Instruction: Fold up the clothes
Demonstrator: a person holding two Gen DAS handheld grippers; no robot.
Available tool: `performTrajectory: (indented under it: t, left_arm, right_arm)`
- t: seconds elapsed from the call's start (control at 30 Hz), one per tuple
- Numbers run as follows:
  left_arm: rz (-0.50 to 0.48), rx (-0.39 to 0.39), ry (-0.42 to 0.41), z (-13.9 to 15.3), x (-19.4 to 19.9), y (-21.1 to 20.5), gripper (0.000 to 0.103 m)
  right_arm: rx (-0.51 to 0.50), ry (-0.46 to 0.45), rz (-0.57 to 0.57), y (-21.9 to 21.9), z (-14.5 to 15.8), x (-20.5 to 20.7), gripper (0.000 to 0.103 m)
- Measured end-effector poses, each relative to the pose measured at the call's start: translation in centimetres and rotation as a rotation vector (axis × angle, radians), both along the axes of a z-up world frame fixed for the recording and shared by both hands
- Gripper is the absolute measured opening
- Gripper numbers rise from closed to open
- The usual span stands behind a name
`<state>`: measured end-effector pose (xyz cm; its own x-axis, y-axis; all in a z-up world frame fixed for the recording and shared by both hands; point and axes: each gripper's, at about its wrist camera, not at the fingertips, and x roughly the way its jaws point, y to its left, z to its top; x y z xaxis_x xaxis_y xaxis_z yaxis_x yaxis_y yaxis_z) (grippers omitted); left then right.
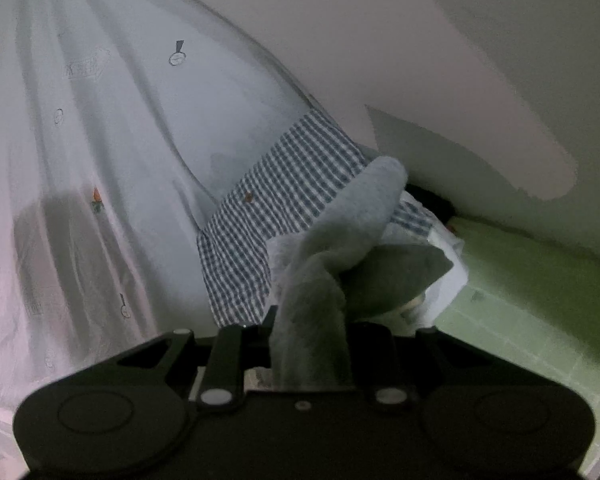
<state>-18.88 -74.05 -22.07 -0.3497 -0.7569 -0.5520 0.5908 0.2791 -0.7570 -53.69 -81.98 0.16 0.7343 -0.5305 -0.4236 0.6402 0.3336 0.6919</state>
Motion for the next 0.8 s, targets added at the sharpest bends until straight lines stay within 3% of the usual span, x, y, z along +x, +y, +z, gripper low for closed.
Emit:
performTrajectory:
  t: [0.13,0.3,0.47,0.53,0.6,0.67,0.7,0.8]
  left_arm:
    - [0.001,0.021,-0.056,1.0,-0.7,0.9,0.021]
    - [-0.006,0.071,-0.126,2.1,-1.7,1.2,0.023]
    - [-0.006,0.151,-0.235,3.2,-3.7,0.1,0.041]
    - [-0.006,0.181,-0.265,3.3,-4.3,-0.6,0.063]
    - [-0.012,0.203,-0.278,3.3,-4.8,-1.2,0.074]
    - [-0.022,0.199,-0.289,3.2,-5.3,-1.9,0.079]
    - [-0.028,0.197,-0.298,3.3,-5.5,-2.3,0.083]
    - [-0.041,0.19,-0.319,3.8,-6.2,-3.6,0.087]
  right_arm:
    - [0.022,-0.008,-0.029,0.2,-1.6,-1.4,0.025]
    - [0.042,0.079,-0.056,-2.9,-4.9,-3.5,0.025]
    - [0.063,0.174,-0.082,-6.2,-8.3,-5.5,0.026]
    - [0.093,0.228,-0.093,-7.9,-10.1,-5.9,0.034]
    - [0.129,0.275,-0.101,-9.4,-11.8,-6.2,0.046]
    - [0.154,0.316,-0.112,-10.4,-13.2,-6.4,0.055]
    - [0.16,0.336,-0.112,-10.8,-13.8,-6.5,0.064]
    - [0.181,0.321,-0.107,-11.3,-15.4,-7.3,0.079]
